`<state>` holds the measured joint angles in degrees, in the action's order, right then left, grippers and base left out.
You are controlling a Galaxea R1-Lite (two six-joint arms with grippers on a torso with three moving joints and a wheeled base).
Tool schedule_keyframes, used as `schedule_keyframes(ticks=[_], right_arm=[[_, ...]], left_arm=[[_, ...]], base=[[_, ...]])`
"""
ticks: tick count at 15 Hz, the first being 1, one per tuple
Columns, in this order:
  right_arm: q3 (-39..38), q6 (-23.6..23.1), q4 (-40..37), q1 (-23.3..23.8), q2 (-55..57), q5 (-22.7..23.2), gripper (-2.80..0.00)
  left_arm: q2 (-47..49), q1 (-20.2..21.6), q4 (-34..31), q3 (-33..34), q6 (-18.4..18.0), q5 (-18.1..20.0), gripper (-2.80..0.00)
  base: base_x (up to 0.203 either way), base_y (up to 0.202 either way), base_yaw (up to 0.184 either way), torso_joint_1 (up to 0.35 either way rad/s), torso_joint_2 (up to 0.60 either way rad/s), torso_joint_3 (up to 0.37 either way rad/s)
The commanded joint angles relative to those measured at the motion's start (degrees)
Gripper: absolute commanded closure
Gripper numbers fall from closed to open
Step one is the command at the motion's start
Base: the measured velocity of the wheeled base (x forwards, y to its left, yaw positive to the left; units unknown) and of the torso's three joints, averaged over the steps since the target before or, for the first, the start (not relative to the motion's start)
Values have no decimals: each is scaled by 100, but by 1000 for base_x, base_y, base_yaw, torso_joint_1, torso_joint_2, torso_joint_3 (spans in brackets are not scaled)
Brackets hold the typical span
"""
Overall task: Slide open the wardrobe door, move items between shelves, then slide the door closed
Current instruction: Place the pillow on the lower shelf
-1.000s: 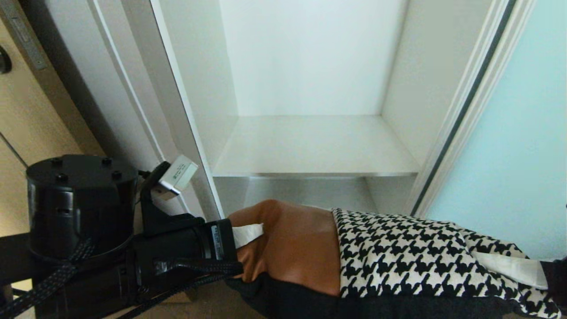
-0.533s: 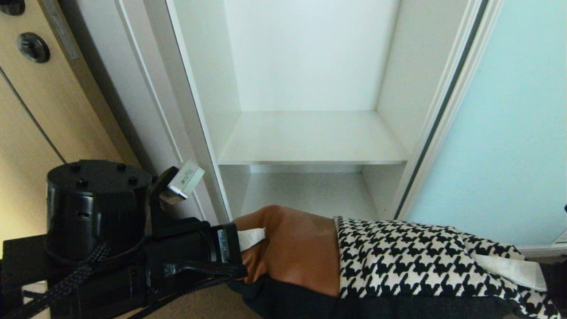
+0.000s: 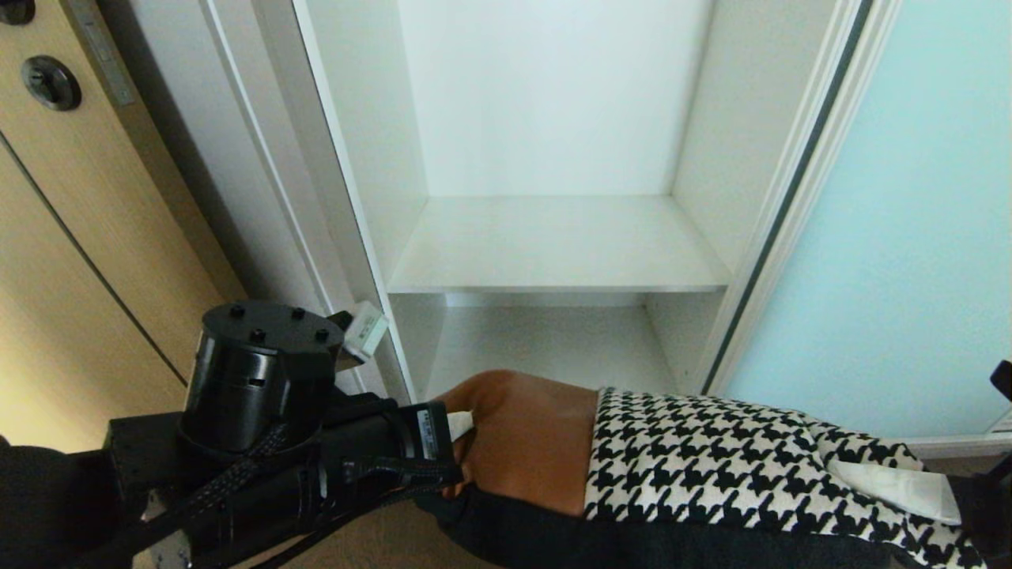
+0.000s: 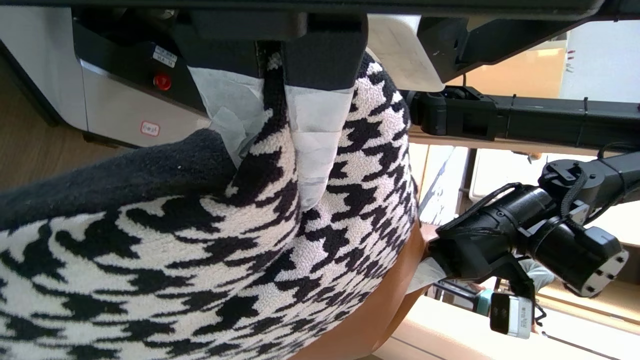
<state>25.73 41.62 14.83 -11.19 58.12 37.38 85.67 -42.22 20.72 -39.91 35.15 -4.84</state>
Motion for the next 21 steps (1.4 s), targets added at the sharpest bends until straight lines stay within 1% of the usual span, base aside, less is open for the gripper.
schedule_keyframes(ticks=[1, 11, 14, 21], right_arm=[[-7, 22, 24, -15, 98, 24, 0], [-7, 22, 55, 12, 121, 15, 0], [-7, 13, 55, 12, 173, 15, 0], [-16, 13, 55, 12, 183, 15, 0]], left_arm=[[-226, -6, 24, 61, 18, 34, 0], [-226, -3, 46, 296, 27, 45, 0], [-236, 20, 46, 177, 44, 45, 0], [-189, 91, 46, 177, 44, 62, 0]], base=[[0, 0, 0, 0, 0, 0], [0, 0, 0, 0, 0, -7], [0, 0, 0, 1, 0, -153], [0, 0, 0, 2, 2, -194]])
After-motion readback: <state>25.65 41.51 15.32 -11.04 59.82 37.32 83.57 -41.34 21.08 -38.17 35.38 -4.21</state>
